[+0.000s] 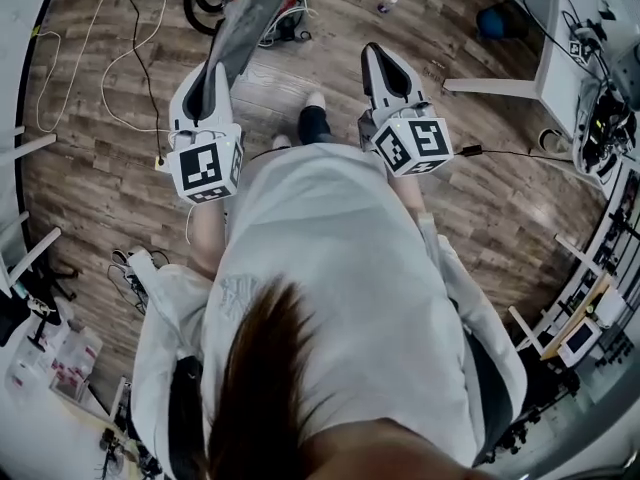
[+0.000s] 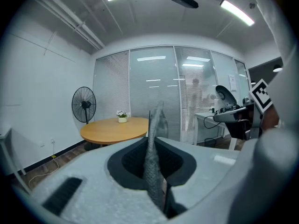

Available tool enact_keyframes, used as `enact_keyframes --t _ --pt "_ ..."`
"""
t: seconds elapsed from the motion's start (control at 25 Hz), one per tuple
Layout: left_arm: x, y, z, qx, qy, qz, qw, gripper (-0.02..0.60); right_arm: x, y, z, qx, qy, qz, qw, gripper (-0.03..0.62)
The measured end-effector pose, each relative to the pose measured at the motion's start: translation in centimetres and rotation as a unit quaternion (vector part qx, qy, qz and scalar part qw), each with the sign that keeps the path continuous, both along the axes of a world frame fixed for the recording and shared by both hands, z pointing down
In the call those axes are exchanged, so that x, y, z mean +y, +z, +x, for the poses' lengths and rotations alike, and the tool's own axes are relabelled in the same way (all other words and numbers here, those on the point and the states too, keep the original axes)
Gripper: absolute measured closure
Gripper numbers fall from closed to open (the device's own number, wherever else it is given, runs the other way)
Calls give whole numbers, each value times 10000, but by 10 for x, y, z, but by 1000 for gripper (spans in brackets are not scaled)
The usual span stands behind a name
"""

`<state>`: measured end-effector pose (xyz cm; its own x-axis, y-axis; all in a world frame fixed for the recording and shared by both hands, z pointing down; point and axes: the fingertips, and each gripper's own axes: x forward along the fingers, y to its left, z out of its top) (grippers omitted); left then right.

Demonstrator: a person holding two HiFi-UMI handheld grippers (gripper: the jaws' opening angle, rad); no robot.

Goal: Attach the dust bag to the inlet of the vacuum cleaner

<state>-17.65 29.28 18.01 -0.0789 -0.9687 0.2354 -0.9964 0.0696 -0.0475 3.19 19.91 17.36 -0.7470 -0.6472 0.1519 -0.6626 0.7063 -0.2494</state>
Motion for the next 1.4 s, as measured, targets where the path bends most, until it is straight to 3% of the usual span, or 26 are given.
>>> enact_keyframes --t 0.32,0.68,1.0,1.4 --pt "-54 -6 -3 -79 -343 146 9993 543 -60 8 9 78 -182 -45 9998 591" --pt "-80 -2 -10 -98 -326 22 9994 543 -85 18 6 143 -145 -203 9996 591" --pt "-111 4 -27 -22 -31 -51 10000 543 -108 24 -13 240 42 -292 9993 591" --pt "-166 4 -66 -94 760 -192 9969 543 -149 13 -67 224 427 -275 9985 591"
